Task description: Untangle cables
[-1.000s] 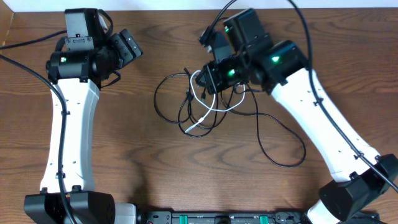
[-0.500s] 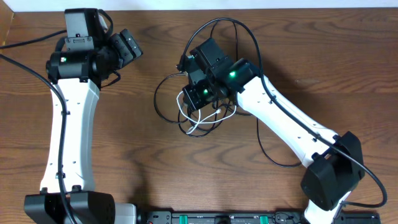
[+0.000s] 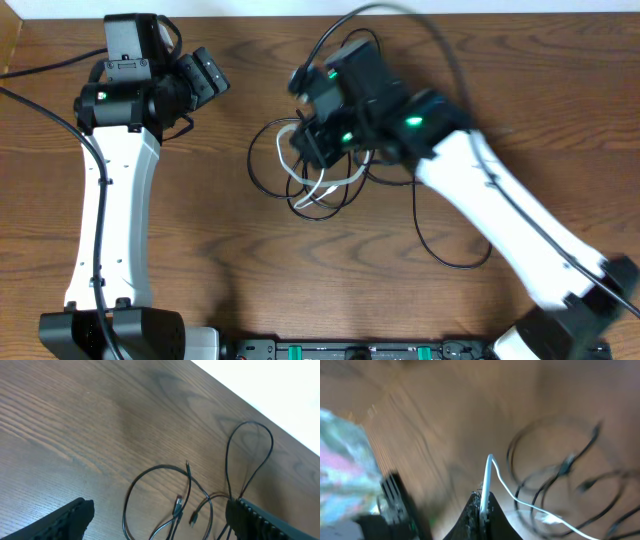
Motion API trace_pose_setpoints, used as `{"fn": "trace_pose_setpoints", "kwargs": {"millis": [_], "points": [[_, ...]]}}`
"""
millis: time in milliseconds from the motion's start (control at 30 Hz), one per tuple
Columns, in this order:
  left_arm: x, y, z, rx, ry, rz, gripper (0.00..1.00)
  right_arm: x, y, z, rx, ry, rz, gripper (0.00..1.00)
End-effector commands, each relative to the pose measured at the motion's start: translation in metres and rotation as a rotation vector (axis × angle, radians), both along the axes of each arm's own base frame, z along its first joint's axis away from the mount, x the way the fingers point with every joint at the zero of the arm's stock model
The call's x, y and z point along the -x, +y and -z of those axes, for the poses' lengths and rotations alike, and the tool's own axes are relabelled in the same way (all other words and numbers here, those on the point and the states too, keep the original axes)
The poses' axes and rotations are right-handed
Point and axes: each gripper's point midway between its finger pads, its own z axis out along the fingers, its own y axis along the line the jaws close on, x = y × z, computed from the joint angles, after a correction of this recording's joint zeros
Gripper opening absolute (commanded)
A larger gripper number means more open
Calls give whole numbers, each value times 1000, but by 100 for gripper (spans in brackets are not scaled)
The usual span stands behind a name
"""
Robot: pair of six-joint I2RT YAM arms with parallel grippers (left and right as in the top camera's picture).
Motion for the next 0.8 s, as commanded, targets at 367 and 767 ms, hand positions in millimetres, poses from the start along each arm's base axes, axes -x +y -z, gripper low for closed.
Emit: {"fn": "trace_pose_setpoints", "kwargs": {"millis": [367, 767], "points": [[27, -105, 42, 130, 88, 487, 84, -7, -74, -115, -142, -219, 139, 1], [28, -157, 108, 194, 242, 636, 83, -29, -132, -171, -228, -368, 305, 1]]}}
